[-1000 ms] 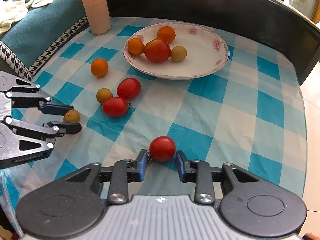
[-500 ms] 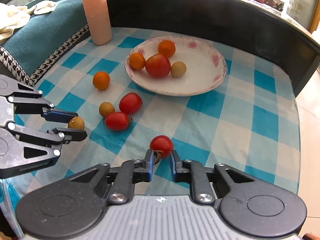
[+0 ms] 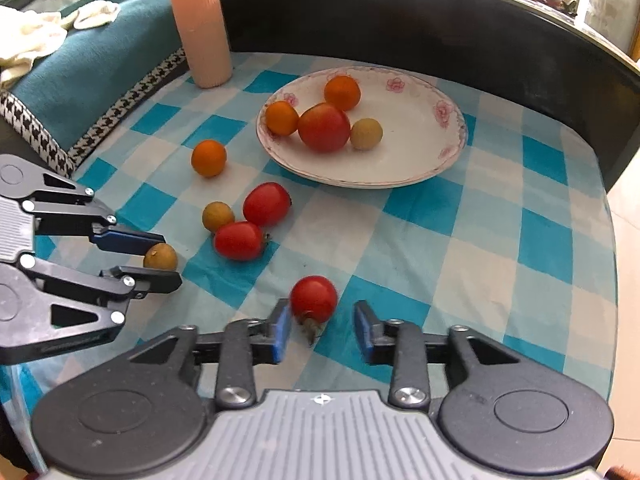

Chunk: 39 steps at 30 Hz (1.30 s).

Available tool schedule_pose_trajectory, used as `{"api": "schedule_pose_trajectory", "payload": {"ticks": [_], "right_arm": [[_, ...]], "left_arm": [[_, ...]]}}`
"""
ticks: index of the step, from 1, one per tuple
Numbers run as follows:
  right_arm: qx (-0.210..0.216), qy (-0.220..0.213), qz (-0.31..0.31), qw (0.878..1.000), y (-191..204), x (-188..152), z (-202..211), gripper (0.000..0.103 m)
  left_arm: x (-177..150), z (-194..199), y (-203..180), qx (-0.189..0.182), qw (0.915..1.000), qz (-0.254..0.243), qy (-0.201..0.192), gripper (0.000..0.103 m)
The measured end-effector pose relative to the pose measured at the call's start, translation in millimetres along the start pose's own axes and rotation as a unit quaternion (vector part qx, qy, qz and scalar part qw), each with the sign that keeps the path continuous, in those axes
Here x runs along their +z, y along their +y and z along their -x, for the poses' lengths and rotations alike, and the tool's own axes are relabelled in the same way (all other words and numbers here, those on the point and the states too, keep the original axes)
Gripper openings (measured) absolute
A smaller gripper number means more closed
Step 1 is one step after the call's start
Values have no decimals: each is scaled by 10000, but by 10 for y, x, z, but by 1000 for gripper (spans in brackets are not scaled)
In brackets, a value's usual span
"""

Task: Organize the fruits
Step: 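Lift red cherry tomato with right gripper while left gripper lifts brown fruit, then carry cherry tomato in right gripper while left gripper carries brown fruit over plate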

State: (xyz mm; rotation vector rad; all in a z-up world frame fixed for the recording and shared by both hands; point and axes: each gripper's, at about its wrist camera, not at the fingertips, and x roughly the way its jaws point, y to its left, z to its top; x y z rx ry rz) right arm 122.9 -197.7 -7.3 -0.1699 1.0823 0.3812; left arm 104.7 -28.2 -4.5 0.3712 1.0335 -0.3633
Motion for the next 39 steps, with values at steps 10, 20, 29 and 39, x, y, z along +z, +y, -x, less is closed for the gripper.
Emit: {"api": "schedule_pose_trajectory", "payload": {"ticks": [10, 20, 29, 39], "right_arm": [[51, -64, 43, 10000, 76, 43, -150, 54], [-201, 24, 190, 9996, 156, 81, -153, 44], [-359, -301, 174, 9987, 121, 220, -4, 44], [-458, -667, -47, 9967, 13, 438, 149, 44]], "left_arm": [[-23, -23, -16, -63, 10000, -43, 45, 32], [-8, 8, 12, -13, 10000, 22, -8, 32], [210, 157, 135, 191, 9992, 100, -334, 32], [541, 267, 290, 367, 9966, 307, -671, 32]]}}
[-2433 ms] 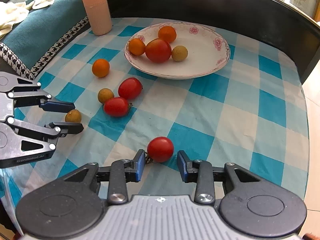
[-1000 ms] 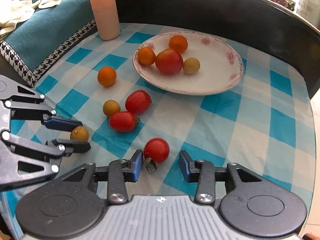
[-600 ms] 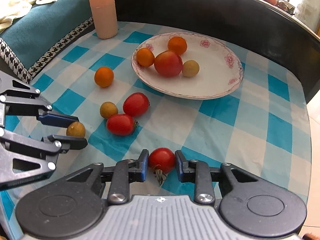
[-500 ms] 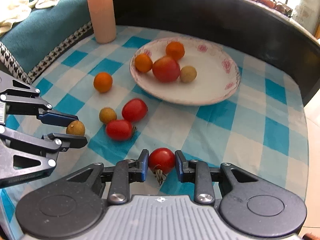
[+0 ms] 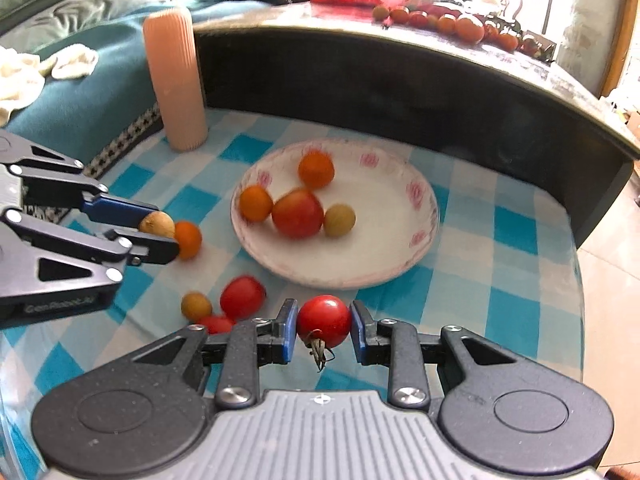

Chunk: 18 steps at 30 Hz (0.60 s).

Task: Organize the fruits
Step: 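Carry cherry tomato in right gripper while left gripper carries brown fruit over plate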

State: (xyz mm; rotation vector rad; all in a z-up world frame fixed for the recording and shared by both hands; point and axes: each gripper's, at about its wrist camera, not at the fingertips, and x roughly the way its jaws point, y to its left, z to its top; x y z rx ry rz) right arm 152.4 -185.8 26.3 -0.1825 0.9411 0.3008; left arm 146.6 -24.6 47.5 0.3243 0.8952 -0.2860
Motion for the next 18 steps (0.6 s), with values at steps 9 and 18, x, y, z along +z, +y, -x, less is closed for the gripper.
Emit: {"api": "schedule_pose_trajectory", "payload": {"ticks": [9, 18], "right_arm": [[-118, -160, -159, 9997, -81, 131, -9, 44], [-253, -233, -318, 9989, -221, 252, -87, 44]], "left_arm": [[242, -41, -1, 2, 9999, -24, -162, 32], [439, -191, 68, 75, 9997, 72, -198, 32]]}}
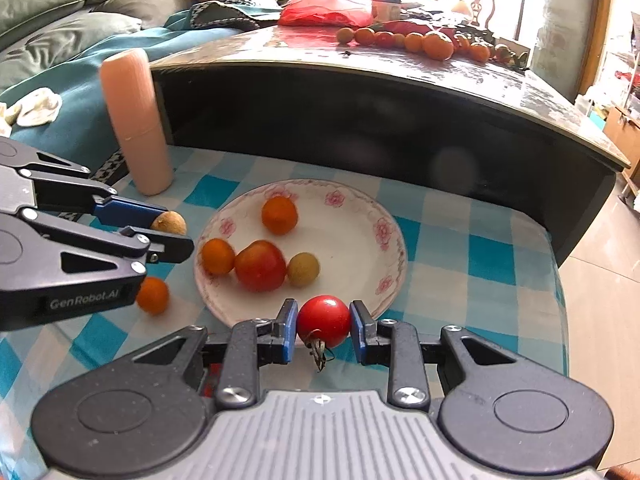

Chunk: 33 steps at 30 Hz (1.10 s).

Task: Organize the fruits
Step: 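Carry cherry tomato in right gripper while left gripper carries brown fruit over plate, then open right gripper to drop cherry tomato into plate while left gripper releases brown fruit there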

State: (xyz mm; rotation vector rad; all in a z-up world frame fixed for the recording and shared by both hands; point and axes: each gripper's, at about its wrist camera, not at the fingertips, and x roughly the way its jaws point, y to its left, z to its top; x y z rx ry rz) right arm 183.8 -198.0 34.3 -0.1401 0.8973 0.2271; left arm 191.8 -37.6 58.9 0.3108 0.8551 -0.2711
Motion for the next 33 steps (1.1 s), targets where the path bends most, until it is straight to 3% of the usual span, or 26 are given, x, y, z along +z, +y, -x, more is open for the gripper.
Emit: {"api": "schedule_pose_trajectory", "payload": {"ticks": [22, 33], "right_arm": [[-267, 233, 117, 9993, -80, 96, -445, 44], [-220, 195, 128, 9995, -70, 162, -556, 44]], "left_arm": [[227, -533, 72, 67, 9998, 46, 195, 32], [239, -601, 66, 30, 9997, 42, 251, 36]]}}
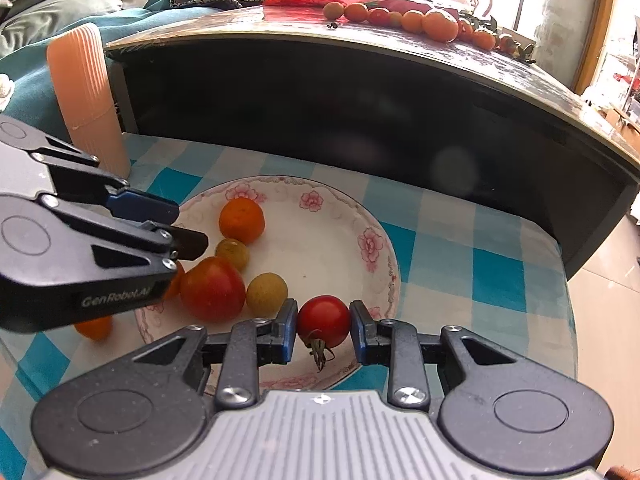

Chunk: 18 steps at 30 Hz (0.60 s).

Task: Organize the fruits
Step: 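Open right gripper to drop cherry tomato into plate while left gripper releases brown fruit there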

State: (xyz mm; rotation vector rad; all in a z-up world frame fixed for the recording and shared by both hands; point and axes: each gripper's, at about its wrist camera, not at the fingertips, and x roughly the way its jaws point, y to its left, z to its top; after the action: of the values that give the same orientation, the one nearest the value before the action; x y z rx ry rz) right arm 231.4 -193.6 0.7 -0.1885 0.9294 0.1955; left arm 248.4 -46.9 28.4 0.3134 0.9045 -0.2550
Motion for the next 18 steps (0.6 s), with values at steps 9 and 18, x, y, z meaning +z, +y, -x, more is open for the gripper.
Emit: {"api": "schedule_pose_trajectory", "payload": {"ticks": [9, 18], "right_arm": [[-19, -9, -117, 9999, -24, 11, -9, 48], [-54, -96, -330, 9994, -101, 21, 45, 50]], "left_arm": [[4, 14, -15, -25, 10000, -19, -2, 36], [8, 76, -20, -17, 10000, -19, -64, 36]]}}
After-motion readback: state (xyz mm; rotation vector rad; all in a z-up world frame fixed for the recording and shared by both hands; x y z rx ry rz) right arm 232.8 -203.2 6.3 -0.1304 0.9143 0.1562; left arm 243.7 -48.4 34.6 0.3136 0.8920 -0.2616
